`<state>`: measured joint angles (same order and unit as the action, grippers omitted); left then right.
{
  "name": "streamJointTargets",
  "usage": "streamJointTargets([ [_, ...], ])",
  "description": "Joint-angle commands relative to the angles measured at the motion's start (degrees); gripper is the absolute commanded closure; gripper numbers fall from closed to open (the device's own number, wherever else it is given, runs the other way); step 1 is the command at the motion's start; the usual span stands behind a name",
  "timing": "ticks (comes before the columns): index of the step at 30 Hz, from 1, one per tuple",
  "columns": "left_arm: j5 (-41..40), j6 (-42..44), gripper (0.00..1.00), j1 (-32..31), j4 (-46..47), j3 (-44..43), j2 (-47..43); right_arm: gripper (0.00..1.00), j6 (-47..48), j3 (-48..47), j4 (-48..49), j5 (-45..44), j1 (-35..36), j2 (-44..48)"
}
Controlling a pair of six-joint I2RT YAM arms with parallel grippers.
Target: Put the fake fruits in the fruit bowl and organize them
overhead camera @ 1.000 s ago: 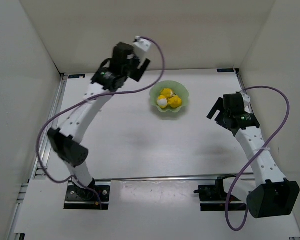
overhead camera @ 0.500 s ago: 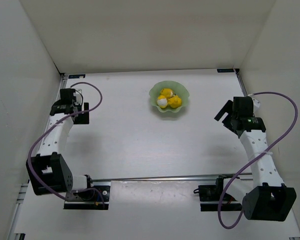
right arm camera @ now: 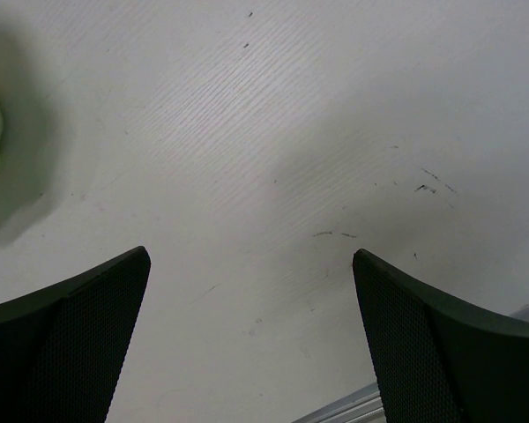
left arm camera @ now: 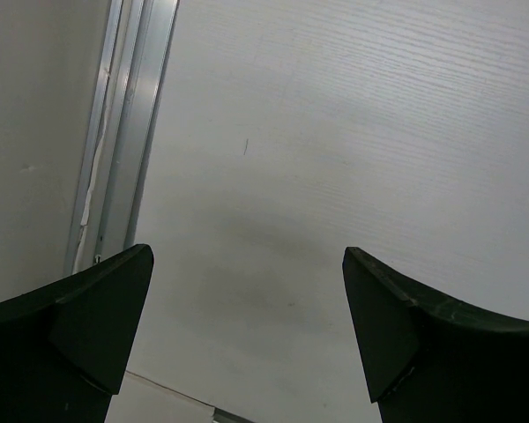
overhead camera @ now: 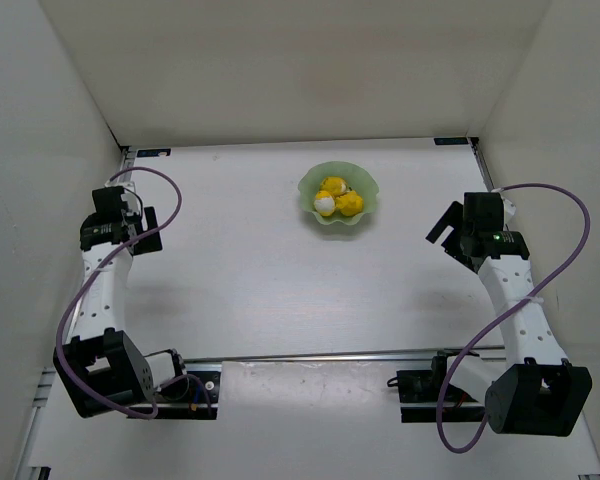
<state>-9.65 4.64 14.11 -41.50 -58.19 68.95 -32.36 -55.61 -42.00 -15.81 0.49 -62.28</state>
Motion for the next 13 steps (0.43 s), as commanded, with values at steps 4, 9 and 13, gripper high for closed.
streamJointTargets([
  [4,-0.28,-0.16,0.01,0.57,-0.07,-1.66,1.71,0.0,0.1,-1.16,-0.19,1.31,-0.14,-0.38],
  [9,1.46,-0.16,0.01,0.57,-0.69,-2.19,2.33,0.0,0.1,-1.77,-0.19,2.71,-0.14,-1.7],
  [13,8.14,0.11,0.01,1.71,-0.69,-1.48,-0.83,0.0,0.1,-1.78,1.21,6.57,-0.14,-3.28],
])
